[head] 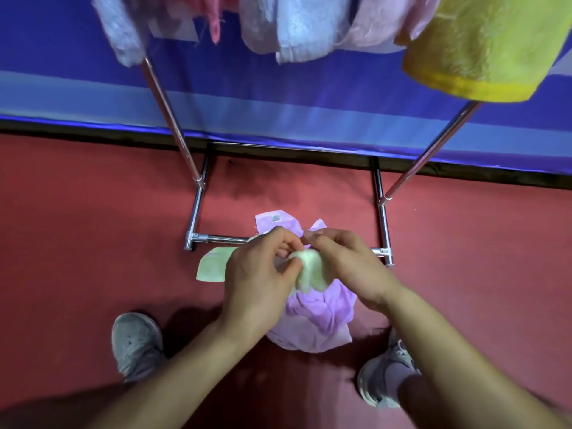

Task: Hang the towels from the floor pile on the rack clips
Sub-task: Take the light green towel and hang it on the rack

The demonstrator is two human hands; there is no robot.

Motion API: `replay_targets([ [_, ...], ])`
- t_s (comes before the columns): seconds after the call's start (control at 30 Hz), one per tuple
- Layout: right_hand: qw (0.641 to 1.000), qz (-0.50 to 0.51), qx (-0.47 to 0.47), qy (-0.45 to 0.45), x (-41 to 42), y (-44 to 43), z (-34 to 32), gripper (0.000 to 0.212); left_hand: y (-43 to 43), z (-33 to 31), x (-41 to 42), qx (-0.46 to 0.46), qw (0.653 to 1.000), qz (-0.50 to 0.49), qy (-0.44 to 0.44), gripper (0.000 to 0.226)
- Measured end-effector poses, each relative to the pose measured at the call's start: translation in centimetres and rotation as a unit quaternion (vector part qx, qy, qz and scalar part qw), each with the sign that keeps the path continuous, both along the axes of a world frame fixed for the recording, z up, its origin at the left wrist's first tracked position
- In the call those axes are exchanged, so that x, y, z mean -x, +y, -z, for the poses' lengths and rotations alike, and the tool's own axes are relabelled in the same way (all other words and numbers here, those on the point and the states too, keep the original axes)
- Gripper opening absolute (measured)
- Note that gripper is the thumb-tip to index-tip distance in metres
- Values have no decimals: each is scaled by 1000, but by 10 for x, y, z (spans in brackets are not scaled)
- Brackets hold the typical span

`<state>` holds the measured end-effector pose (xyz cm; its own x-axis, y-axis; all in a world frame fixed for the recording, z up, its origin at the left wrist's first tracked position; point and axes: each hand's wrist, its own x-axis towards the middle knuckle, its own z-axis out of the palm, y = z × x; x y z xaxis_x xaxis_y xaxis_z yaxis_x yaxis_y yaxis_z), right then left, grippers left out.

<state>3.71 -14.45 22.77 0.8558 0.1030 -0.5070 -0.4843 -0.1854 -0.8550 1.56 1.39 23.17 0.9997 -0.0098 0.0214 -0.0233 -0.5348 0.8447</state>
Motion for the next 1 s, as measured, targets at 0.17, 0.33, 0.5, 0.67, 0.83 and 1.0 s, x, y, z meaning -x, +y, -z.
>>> replay_targets([
  [0.17, 998, 2, 0, 59, 3, -9, 5, 51, -3, -4, -1, 31, 999, -32, -16, 33],
  [0.33, 982, -9, -106, 158, 8, -8, 6, 25, -11, -8, 11, 65, 998, -3, -14, 44],
  [0.5, 990, 29, -127, 49, 6, -7, 12, 26, -8, 1, 11, 43, 999, 24, -4, 51],
  [0.67, 997, -29, -32, -63, 8, -5, 3, 23, 8, 6, 2, 23, 997, 35, 65, 71],
  [0.83, 985, -120, -47, -115, 19, 2, -16, 31, 24, 10, -9, -37, 985, 159, 62, 78],
  [1.0, 982, -75, -19, -170, 16, -3, -13, 15, 21, 8, -10, -84, 982, 138, 93, 28],
])
